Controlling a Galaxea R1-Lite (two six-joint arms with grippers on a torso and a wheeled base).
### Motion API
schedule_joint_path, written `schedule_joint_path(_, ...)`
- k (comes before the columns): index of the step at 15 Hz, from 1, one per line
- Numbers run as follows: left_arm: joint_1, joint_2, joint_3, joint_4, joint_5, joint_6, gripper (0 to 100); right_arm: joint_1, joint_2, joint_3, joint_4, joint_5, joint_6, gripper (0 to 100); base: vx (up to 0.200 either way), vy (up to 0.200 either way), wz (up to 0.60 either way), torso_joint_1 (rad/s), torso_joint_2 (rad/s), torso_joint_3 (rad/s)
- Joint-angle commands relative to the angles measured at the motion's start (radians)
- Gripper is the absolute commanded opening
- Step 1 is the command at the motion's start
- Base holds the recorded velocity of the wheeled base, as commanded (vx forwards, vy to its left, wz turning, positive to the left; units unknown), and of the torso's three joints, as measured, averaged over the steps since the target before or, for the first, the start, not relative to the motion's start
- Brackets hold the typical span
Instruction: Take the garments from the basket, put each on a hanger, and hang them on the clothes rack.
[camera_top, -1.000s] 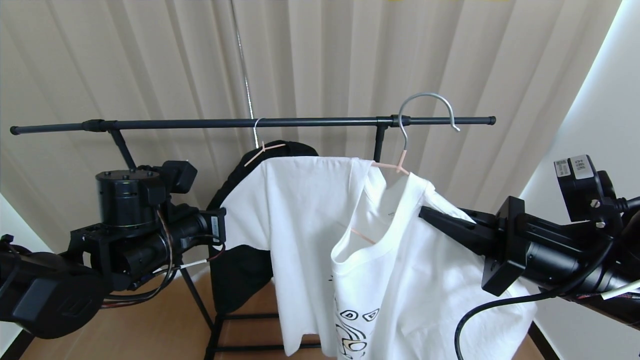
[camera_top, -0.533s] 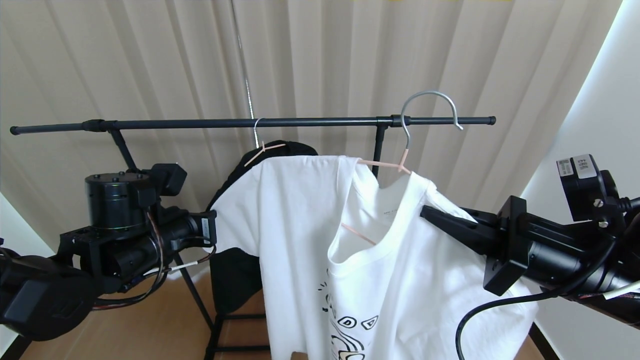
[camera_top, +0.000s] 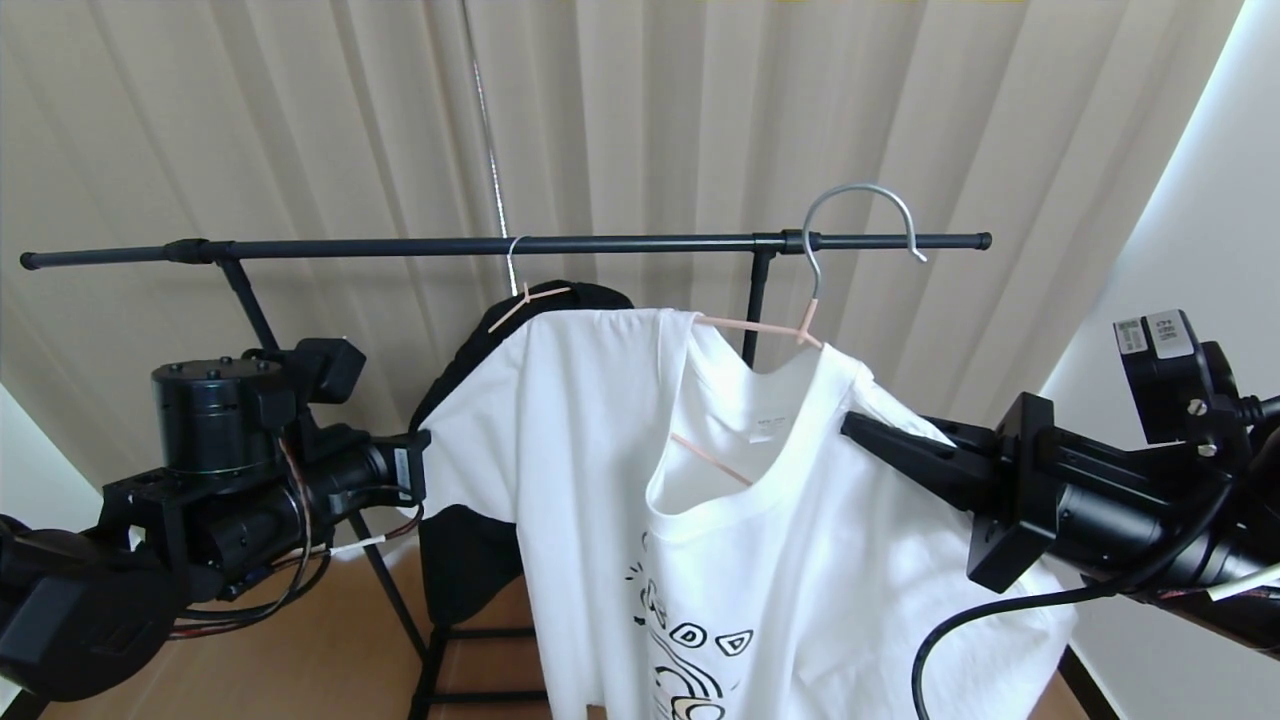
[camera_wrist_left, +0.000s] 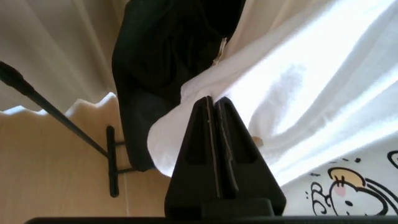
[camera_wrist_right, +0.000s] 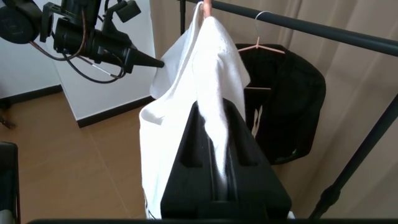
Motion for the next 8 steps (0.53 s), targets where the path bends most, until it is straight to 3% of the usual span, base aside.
schedule_joint_path(1,-0.002,-0.001,0.029,-0.052,-0.021,0.0,0,0.001,0.005,0.001,0.0,0.001,0.0,0,0.0,0.0,0.0,0.0,0.0,0.0)
schedule_joint_path(4,0.003,-0.003,0.068,-0.103,-0.045,0.0,0,0.001,0.006,0.0,0.0,0.001,0.0,0,0.0,0.0,0.0,0.0,0.0,0.0)
schedule_joint_path(5,0.003,-0.005,0.078,-0.104,-0.051,0.002,100,0.001,0.006,0.0,0.0,0.001,0.0,0,0.0,0.0,0.0,0.0,0.0,0.0)
schedule_joint_path(6,0.003,-0.011,0.089,-0.11,-0.07,0.0,100,0.001,0.006,0.0,0.0,0.001,0.0,0,0.0,0.0,0.0,0.0,0.0,0.0)
schedule_joint_path(8,0.035,-0.086,0.13,-0.11,-0.186,-0.001,100,0.001,0.006,0.0,0.0,0.001,0.0,0,0.0,0.0,0.0,0.0,0.0,0.0)
